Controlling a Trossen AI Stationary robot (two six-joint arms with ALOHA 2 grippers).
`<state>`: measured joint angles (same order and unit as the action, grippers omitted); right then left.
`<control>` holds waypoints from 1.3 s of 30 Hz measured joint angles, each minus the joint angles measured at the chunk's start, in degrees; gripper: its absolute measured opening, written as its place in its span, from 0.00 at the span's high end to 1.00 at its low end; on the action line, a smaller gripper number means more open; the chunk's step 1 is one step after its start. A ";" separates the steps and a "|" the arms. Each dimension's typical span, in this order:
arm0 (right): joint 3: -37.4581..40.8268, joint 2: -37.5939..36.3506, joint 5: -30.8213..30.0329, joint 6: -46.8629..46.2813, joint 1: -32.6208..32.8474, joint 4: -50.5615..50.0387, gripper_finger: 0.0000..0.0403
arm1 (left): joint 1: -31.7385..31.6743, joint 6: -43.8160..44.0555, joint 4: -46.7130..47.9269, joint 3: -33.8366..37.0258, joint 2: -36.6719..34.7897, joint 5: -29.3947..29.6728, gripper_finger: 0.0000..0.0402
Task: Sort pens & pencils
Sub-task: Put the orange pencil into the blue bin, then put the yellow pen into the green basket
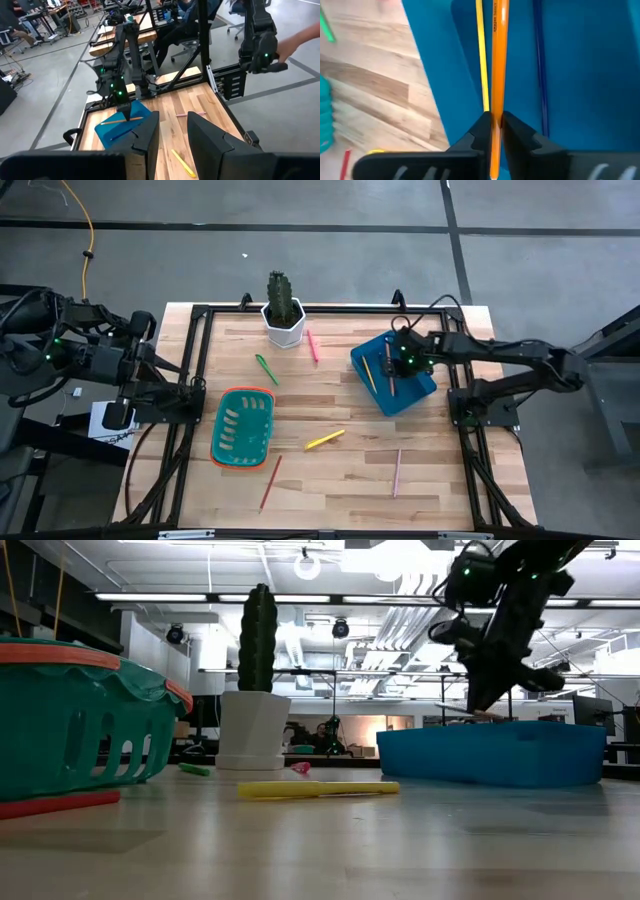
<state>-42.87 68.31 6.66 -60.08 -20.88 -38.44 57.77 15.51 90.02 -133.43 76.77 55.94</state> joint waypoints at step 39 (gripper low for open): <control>-13.05 1.77 -0.57 9.17 10.93 13.44 0.80 | 0.01 0.64 0.00 0.02 -5.27 11.51 0.78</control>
<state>-55.92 70.08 6.09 -50.92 -9.95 -25.01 57.78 16.15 90.02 -133.40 71.50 67.46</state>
